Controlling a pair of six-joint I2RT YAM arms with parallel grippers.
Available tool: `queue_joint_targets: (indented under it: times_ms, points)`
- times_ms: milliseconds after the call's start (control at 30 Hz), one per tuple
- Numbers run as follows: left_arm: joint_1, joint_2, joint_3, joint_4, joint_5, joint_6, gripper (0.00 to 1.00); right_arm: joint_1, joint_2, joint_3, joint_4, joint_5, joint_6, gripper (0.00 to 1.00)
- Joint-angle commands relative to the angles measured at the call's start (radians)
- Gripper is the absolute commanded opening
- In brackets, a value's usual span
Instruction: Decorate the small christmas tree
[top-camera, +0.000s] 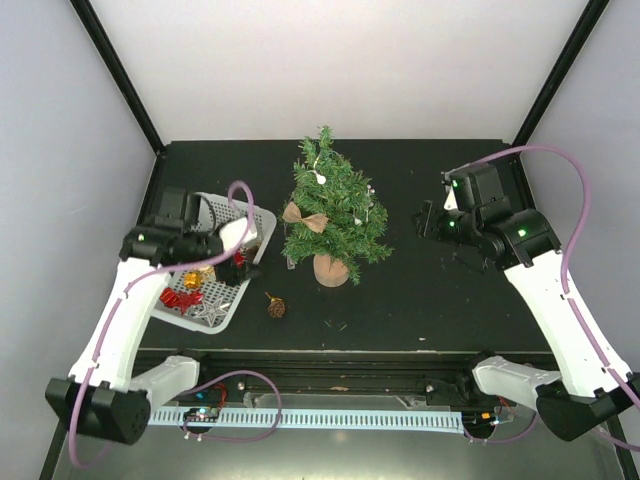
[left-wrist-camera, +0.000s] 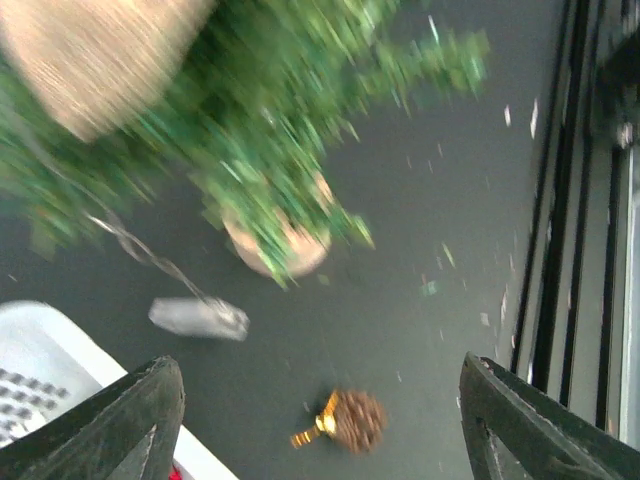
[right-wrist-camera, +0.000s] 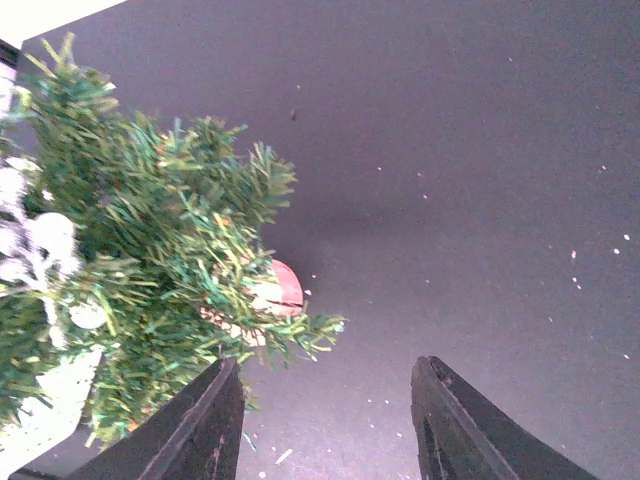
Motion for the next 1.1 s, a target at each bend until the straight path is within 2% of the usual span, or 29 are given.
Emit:
queue_joint_targets:
  times_ms: [0, 100, 267, 367, 700, 933, 1067]
  points:
    - [-0.026, -0.152, -0.197, -0.088, -0.13, 0.288, 0.76, -0.012, -0.036, -0.04, -0.027, 0.038, -0.01, 0.48]
    - [-0.083, -0.224, -0.331, -0.038, -0.245, 0.337, 0.75, -0.016, -0.047, -0.067, -0.018, 0.022, -0.003, 0.48]
    - [-0.262, -0.313, -0.517, 0.131, -0.444, 0.285, 0.73, -0.016, -0.047, -0.093, 0.002, -0.002, 0.003, 0.48]
    - [-0.333, -0.294, -0.565, 0.197, -0.477, 0.266, 0.71, -0.016, -0.044, -0.102, 0.013, -0.018, 0.007, 0.48]
    - [-0.362, -0.083, -0.59, 0.375, -0.591, 0.329, 0.65, -0.017, -0.056, -0.125, 0.02, -0.036, 0.023, 0.48]
    - [-0.362, 0.037, -0.558, 0.396, -0.585, 0.38, 0.65, -0.017, -0.064, -0.132, 0.023, -0.034, 0.023, 0.48]
    - [-0.36, 0.047, -0.56, 0.388, -0.612, 0.447, 0.65, -0.017, -0.07, -0.132, 0.018, -0.03, 0.021, 0.48]
